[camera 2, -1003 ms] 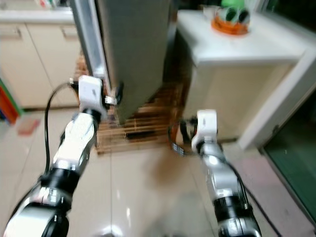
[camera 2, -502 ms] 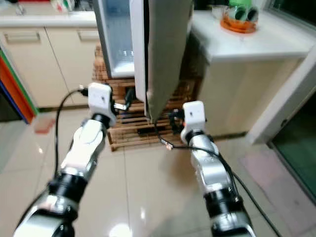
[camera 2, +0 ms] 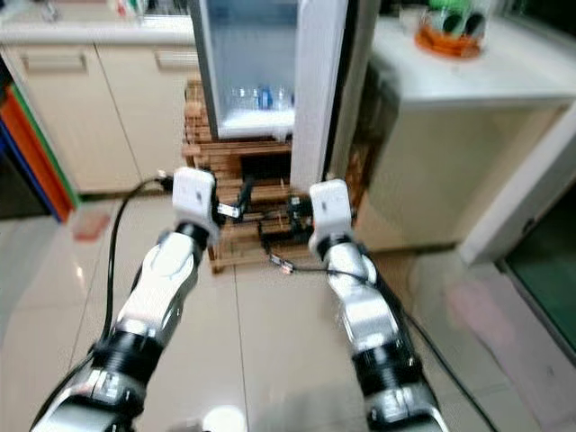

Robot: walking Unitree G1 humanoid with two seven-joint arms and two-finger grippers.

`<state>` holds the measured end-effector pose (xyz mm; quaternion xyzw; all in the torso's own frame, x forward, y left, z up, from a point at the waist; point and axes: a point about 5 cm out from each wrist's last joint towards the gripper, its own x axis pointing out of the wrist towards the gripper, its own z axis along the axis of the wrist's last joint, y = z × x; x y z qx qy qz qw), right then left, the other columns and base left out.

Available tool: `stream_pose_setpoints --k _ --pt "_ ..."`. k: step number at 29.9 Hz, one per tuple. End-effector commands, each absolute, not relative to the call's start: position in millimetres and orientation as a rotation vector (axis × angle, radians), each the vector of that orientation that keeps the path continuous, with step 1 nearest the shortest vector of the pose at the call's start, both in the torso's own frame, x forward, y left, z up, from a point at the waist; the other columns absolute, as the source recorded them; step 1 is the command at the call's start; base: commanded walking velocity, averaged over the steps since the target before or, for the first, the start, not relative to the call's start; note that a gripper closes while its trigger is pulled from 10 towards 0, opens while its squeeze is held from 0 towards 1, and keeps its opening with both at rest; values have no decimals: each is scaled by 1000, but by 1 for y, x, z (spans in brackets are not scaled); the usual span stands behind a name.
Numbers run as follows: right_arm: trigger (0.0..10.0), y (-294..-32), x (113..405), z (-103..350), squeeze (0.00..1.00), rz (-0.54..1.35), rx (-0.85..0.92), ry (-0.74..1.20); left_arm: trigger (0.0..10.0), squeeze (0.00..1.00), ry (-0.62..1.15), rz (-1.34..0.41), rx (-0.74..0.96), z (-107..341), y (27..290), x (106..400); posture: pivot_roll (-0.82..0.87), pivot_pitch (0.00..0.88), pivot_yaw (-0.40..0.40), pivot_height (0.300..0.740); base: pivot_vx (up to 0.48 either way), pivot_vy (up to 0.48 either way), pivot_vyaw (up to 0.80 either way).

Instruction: Restocking fridge

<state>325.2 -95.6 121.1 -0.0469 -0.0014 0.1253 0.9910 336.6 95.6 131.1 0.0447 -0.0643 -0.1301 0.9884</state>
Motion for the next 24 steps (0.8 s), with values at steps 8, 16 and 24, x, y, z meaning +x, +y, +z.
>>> stream_pose_setpoints --k 8,16,24 --pt "10000 -94 339 133 0 241 -93 -44 10000 0 -146 -318 95 140 79 341 38 0 2 740 60 0 0" --pt "10000 -89 349 138 0 262 -97 -54 10000 0 -185 -369 80 141 64 334 67 0 -16 740 431 -32 0" --pt "10000 -88 355 140 0 280 -97 -57 10000 0 -214 -394 70 147 65 335 73 0 -25 740 346 -326 0"
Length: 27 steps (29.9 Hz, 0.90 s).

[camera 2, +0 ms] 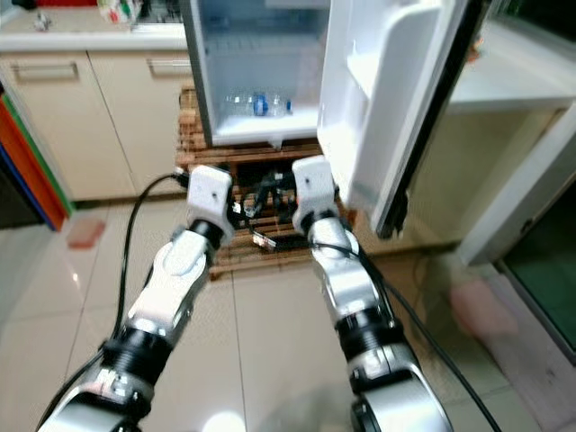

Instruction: Restocking fridge

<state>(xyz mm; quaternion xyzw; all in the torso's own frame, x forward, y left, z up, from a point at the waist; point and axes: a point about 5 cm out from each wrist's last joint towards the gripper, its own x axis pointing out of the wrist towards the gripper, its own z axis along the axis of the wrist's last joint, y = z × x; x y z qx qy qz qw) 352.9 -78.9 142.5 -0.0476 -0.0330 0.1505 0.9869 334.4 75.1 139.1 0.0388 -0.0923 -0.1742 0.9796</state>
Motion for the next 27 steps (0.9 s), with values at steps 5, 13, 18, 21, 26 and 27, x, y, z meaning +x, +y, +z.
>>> stream_pose_setpoints --k 5,13,18,21,26,27 --pt "10000 -91 358 141 0 284 -80 -64 10000 0 -214 -390 45 149 63 338 58 0 -25 740 196 -209 0" --pt "10000 -95 355 136 0 282 -68 -43 10000 0 -179 -309 49 146 76 344 48 0 -33 740 0 0 -431" --pt "10000 -109 349 128 0 239 -64 -38 10000 0 -68 -132 -19 122 114 341 48 0 -40 740 0 0 -565" --pt "10000 -125 342 115 0 200 -92 -8 10000 0 28 -40 -18 97 141 329 53 0 -45 740 0 0 -563" --pt "10000 -140 336 106 0 154 -110 15 10000 0 95 20 36 76 160 312 61 0 -48 740 0 0 -565" --pt "10000 -142 336 106 0 144 -110 17 10000 0 98 26 40 75 162 310 64 0 -48 740 0 0 -563"
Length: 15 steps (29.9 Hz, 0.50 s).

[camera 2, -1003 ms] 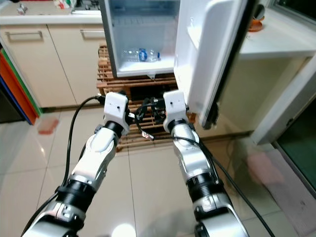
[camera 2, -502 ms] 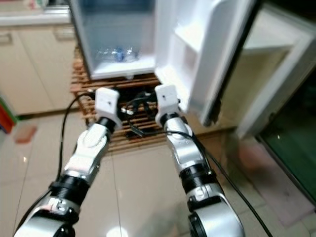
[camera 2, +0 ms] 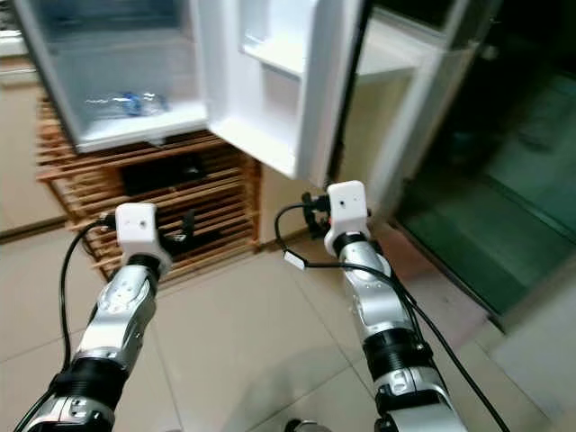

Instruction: Restocking fridge

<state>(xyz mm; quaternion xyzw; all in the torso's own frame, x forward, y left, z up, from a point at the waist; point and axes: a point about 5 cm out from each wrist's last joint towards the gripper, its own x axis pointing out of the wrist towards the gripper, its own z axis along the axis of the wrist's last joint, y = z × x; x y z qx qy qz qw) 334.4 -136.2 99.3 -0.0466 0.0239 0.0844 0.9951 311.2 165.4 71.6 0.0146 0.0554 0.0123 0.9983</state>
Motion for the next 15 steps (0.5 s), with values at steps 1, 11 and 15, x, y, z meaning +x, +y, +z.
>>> stream_pose_setpoints --k 1,11,15 --pt "10000 -143 335 106 0 135 -114 10 10000 0 96 29 52 75 163 309 64 0 -48 740 0 0 -569" --pt "10000 -133 336 110 0 160 -116 -9 10000 0 -24 -50 52 98 141 308 64 0 -42 740 201 0 -56" --pt "10000 -132 334 109 0 161 -113 -10 10000 0 -20 -60 73 100 138 310 54 0 -38 740 467 0 0"
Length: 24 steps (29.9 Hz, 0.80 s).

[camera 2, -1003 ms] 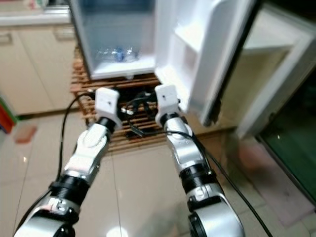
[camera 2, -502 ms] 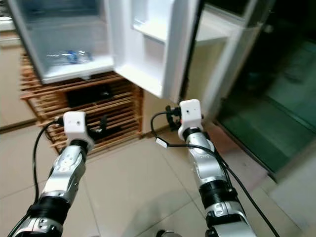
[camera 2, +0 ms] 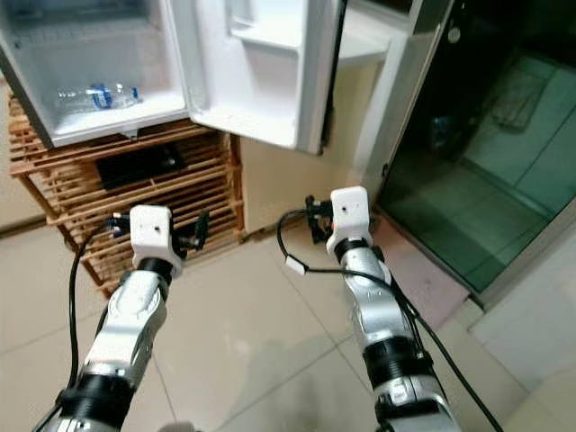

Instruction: Restocking fridge

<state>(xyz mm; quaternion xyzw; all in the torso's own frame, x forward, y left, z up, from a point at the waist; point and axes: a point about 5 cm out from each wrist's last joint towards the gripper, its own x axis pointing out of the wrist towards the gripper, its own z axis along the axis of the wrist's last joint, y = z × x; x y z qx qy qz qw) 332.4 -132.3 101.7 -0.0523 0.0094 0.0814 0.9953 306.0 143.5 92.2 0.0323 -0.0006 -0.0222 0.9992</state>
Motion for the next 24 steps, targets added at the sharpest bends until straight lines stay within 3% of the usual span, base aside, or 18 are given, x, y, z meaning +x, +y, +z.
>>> stream_pose_setpoints --k 1,13,16,18,24 --pt "10000 -132 334 109 0 161 -112 -9 10000 0 -21 -67 79 101 138 310 53 0 -38 740 480 0 0" --pt "10000 -133 331 106 0 143 -71 -5 10000 0 -31 -66 16 109 133 315 54 0 -39 740 480 0 0" --pt "10000 -144 329 102 0 85 -5 17 10000 0 -28 -56 6 108 135 314 59 0 -49 740 480 0 0" --pt "10000 -169 315 88 0 8 69 70 10000 0 -7 -39 -4 105 143 310 60 0 -51 740 480 0 0" --pt "10000 -191 286 71 0 6 24 112 10000 0 -16 -98 47 102 143 298 49 0 -50 740 480 0 0"
